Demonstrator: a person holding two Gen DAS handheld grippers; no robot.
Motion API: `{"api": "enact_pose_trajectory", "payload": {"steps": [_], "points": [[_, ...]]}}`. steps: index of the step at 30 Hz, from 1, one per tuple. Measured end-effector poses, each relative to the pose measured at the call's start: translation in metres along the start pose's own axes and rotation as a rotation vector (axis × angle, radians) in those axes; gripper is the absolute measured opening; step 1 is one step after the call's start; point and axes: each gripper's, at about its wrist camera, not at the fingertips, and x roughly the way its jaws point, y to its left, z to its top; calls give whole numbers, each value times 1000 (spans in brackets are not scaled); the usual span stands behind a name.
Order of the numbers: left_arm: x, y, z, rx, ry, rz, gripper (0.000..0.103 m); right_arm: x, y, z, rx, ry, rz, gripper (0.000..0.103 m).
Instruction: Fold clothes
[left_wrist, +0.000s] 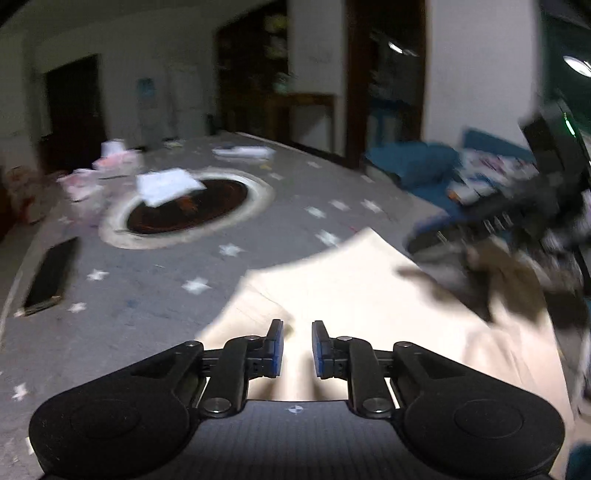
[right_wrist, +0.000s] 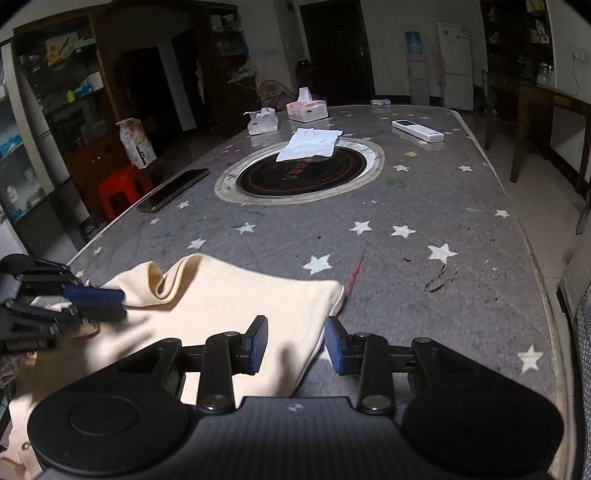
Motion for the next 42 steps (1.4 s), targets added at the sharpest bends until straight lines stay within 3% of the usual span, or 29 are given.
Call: {"api": "enact_pose_trajectory", "payload": {"steps": [2,5,9,10,13,16,21,24,33,37,38,42], "points": [[1,9,3,-34,-6,33,33,5,-2,3,11,0,-1,34],[3,23,6,-85,-15,83,42,13,-5,6,31,5,3,34],[23,39,6,-162,67,44,48,26,-10,7,61,23,3,34],[27,42,6,-175,73,28,47,29,-11,8,64,27,-3,34],[26,51,5,-217,60,-14,20,37,-14,9,78,37,-7,34],[23,64,8,-245,29,46,12,44,-15,10,81,55,-12,31],[28,92,7,-321,38,133,10,51,-12,13,50,62,-54,8],[33,100,5,-324,49,177,8,55,-8,17,7,57,-87,5],[50,116,20,-339,45,257,8,100,-2,58,-207,44,-199,4],[63,120,25,-326,62,290,13,120,-3,71,-264,57,-192,6],[63,121,26,-327,64,295,15,120,-2,74,-276,56,-193,11],[52,121,23,-331,45,314,18,95,-1,76,-255,31,-162,14]]}}
